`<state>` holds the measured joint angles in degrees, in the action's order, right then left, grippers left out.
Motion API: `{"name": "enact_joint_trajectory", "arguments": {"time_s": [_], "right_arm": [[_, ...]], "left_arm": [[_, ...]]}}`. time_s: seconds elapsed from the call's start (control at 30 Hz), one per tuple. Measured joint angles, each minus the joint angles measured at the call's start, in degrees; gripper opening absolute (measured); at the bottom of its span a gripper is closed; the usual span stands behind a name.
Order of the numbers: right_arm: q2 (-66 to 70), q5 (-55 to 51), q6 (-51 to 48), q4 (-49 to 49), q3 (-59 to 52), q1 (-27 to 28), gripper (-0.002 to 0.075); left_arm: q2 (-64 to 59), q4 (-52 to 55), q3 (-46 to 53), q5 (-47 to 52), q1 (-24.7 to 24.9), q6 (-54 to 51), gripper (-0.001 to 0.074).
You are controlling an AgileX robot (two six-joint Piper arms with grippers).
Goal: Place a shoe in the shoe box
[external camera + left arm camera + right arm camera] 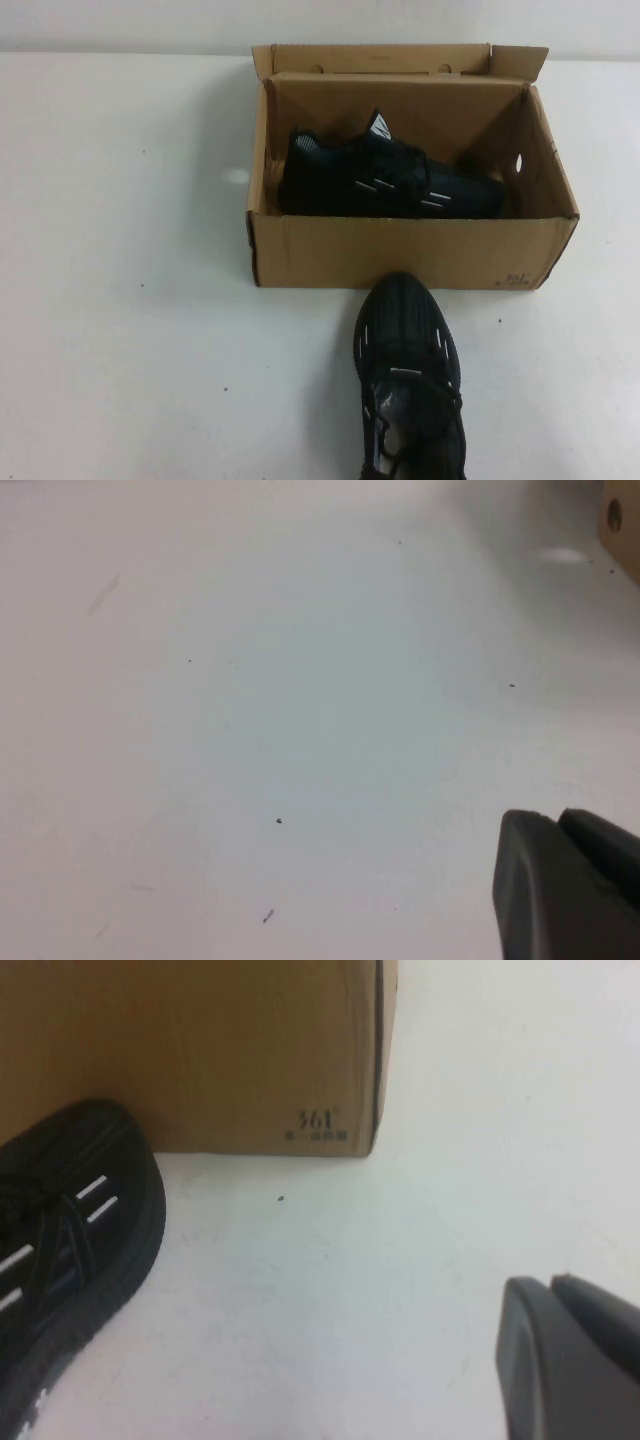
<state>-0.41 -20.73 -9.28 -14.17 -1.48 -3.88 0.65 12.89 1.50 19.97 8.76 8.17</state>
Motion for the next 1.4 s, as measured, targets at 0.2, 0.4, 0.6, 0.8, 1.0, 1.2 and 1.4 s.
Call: {"name": "enact_joint_trajectory", "arguments": {"time_s": [0.2, 0.4, 0.6, 0.8, 1.0, 1.2, 1.4], "right_arm": [[0.0, 1.2, 0.0, 0.0, 0.0, 0.0, -0.0016], [0.0, 1.2, 0.0, 0.0, 0.0, 0.0, -0.0016], [0.0, 1.2, 0.0, 0.8, 0.0, 0.0, -0.0016], [0.0, 1.2, 0.0, 0.9, 0.0, 0.0, -0.0016], [0.0, 1.2, 0.0, 0.9, 0.0, 0.0, -0.0016], [0.0, 1.5, 0.0, 0.9, 0.0, 0.0, -0.0016], [0.0, 16.1, 0.0, -5.0, -0.1, 0.0, -0.0016]], "left_arm": [[0.0, 0.0, 0.0, 0.0, 0.0, 0.0, 0.0], [0.0, 0.0, 0.0, 0.0, 0.0, 0.0, 0.0], [0.0, 0.1, 0.0, 0.0, 0.0, 0.0, 0.0], [0.0, 0.1, 0.0, 0.0, 0.0, 0.0, 0.0], [0.0, 0.1, 0.0, 0.0, 0.0, 0.0, 0.0], [0.0, 0.1, 0.0, 0.0, 0.0, 0.0, 0.0], [0.0, 0.1, 0.0, -9.9, 0.0, 0.0, 0.0]]}}
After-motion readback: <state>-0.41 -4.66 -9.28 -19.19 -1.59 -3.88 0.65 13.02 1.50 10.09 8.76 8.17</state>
